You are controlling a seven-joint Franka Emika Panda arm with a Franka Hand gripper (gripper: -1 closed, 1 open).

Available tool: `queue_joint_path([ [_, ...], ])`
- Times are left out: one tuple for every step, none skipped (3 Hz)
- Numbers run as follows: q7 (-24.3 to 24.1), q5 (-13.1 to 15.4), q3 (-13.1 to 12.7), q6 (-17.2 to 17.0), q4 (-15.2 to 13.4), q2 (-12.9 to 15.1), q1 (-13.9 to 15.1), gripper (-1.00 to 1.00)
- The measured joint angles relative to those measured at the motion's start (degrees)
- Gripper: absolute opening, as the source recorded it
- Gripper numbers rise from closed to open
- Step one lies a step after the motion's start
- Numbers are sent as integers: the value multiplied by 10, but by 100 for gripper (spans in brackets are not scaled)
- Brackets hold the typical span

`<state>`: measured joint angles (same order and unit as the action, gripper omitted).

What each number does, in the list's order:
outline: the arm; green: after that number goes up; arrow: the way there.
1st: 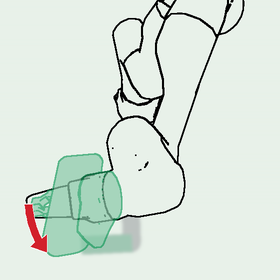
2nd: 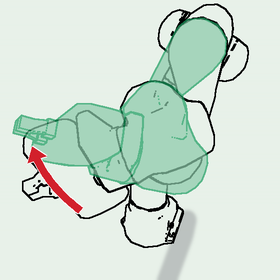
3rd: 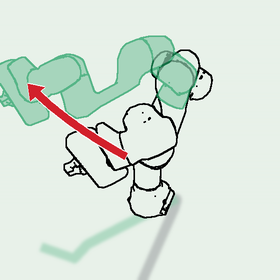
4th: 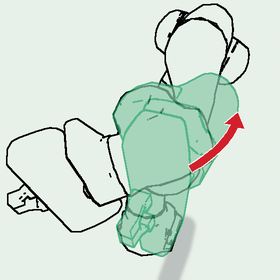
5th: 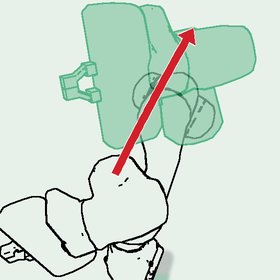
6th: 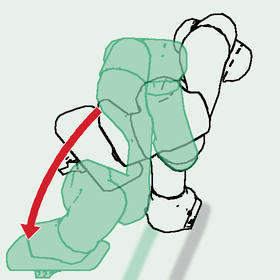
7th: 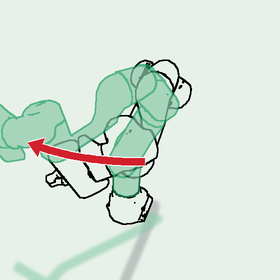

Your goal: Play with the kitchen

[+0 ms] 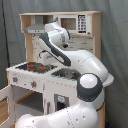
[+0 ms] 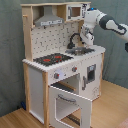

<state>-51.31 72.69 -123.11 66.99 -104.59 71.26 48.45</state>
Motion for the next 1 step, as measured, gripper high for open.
queue_joint_path([
  [-11, -6, -42, -42, -1, -1, -5, 100],
])
